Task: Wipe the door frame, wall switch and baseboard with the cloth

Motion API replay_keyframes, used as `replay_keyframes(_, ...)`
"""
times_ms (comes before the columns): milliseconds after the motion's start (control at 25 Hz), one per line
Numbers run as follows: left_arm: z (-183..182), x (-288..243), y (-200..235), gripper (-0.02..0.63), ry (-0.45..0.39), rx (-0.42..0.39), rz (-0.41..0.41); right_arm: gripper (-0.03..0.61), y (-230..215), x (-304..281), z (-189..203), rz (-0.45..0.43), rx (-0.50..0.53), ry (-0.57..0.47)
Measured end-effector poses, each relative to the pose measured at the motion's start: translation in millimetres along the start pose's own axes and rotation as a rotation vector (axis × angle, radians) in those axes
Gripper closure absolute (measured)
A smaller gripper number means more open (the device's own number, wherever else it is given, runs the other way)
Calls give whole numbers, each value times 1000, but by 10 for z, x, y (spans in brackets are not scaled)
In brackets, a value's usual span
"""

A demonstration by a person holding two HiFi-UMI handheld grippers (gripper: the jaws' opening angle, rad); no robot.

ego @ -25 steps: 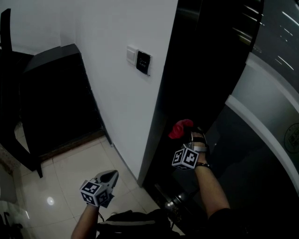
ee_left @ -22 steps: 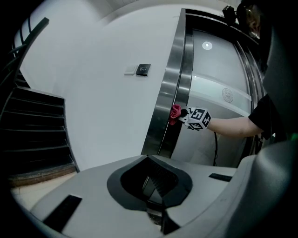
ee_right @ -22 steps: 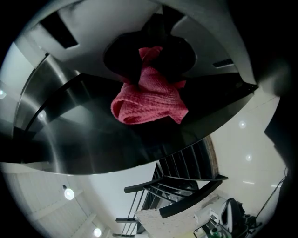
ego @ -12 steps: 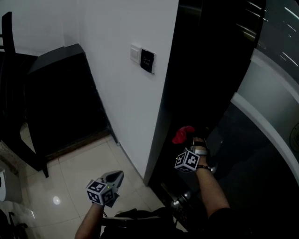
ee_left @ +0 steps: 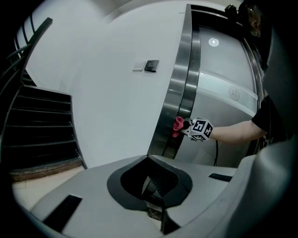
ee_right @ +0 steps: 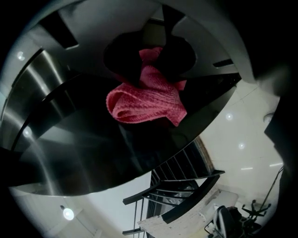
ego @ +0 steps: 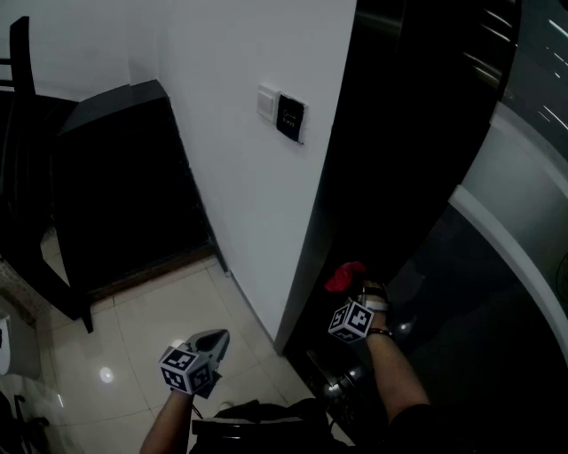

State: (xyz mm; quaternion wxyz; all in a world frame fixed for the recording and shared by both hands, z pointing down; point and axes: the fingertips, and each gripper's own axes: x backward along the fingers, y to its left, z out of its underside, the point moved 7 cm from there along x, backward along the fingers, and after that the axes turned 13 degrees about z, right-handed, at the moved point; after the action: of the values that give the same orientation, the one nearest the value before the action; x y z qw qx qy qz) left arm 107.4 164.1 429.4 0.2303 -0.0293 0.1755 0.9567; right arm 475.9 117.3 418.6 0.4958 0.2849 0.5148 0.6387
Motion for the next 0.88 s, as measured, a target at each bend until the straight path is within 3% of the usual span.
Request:
replay_keyframes(200, 22, 76, 1, 621, 1, 3, -13, 517, 275, 5, 26, -95, 18, 48)
replay_keyframes(440, 63, 181, 14, 621, -20, 15, -31, 517, 741, 198, 194, -406, -33, 76)
replay_keyframes(560, 106, 225, 43, 621, -19, 25, -41, 517, 934, 447, 248, -548, -139, 48)
replay_keyframes(640, 91, 250, 49, 621, -27, 10, -64, 518, 944, 612, 207, -589, -214, 7)
replay_keyframes(760, -12, 362, 43, 621, -130, -44, -144, 518, 785, 856, 71, -545, -390, -59)
replay_keyframes(880, -88, 577, 55, 621, -225, -79, -227, 518, 698, 1121, -92, -510, -665, -137)
